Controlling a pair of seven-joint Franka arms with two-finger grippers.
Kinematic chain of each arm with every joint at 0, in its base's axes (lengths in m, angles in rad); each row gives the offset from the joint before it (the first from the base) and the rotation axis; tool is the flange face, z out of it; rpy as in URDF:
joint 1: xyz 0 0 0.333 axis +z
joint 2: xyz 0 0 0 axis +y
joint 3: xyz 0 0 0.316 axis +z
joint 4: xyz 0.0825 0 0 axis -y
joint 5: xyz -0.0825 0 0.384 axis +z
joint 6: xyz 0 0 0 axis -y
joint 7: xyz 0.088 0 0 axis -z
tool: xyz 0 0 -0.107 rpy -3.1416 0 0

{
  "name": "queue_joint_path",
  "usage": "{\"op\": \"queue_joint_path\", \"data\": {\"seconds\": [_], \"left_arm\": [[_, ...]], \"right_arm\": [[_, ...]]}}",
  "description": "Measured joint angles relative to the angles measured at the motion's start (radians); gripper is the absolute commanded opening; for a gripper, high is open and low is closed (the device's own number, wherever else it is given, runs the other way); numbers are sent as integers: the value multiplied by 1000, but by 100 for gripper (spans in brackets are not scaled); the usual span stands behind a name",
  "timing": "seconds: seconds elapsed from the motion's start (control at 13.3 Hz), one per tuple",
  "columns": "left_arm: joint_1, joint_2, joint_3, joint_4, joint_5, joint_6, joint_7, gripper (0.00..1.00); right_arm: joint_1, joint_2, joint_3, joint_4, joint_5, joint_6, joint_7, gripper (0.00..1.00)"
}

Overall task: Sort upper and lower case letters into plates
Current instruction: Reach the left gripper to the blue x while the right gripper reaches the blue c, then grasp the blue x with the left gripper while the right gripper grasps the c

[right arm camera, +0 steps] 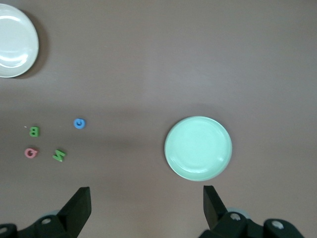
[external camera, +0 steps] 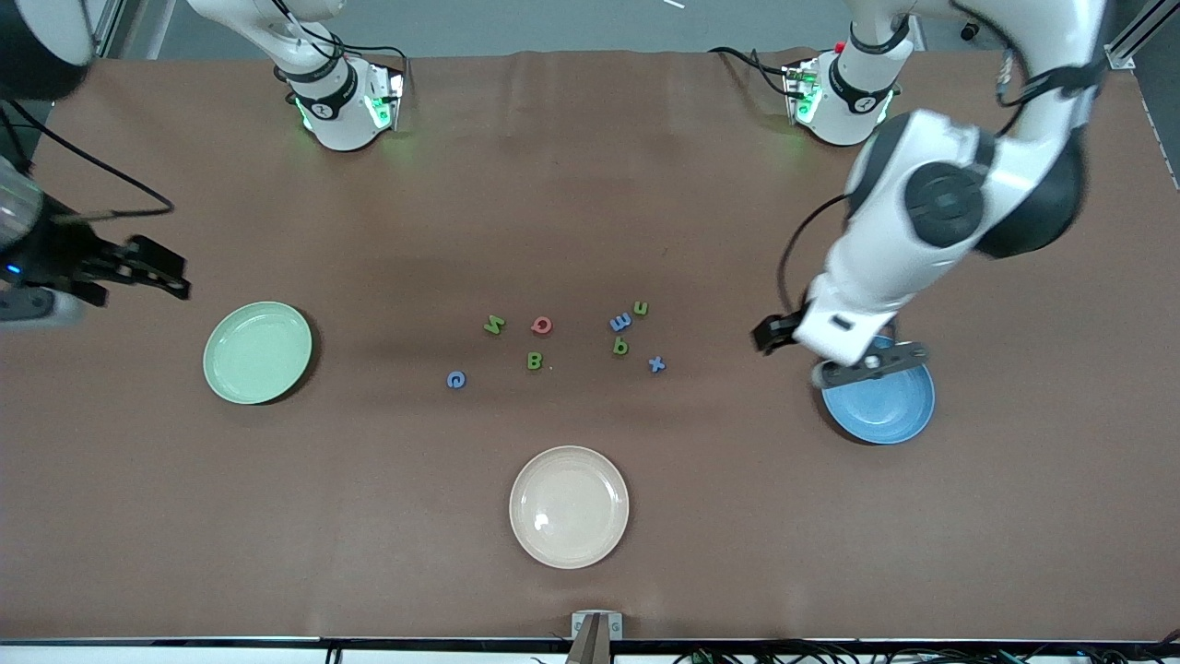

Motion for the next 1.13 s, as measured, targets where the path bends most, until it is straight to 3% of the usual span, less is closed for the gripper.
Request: {"op": "queue_joint_path", "data": {"seconds": [0.3, 0.68, 0.98, 1.13], "left_arm": [[-139, 186, 0, 1, 93, 169, -250, 95], [-173, 353, 0, 5, 106, 344, -368, 77], [-195, 409, 0, 10, 106, 370, -379, 63], [-201, 423, 0, 11, 106, 371, -383, 49]], "right_arm": [[131, 111, 3, -3, 11, 107, 187, 100], [288, 249, 3, -21, 9, 225, 280, 99], [323, 303, 3, -229, 11, 530, 317, 99], [346, 322, 3, -341, 11, 671, 369, 99]]}}
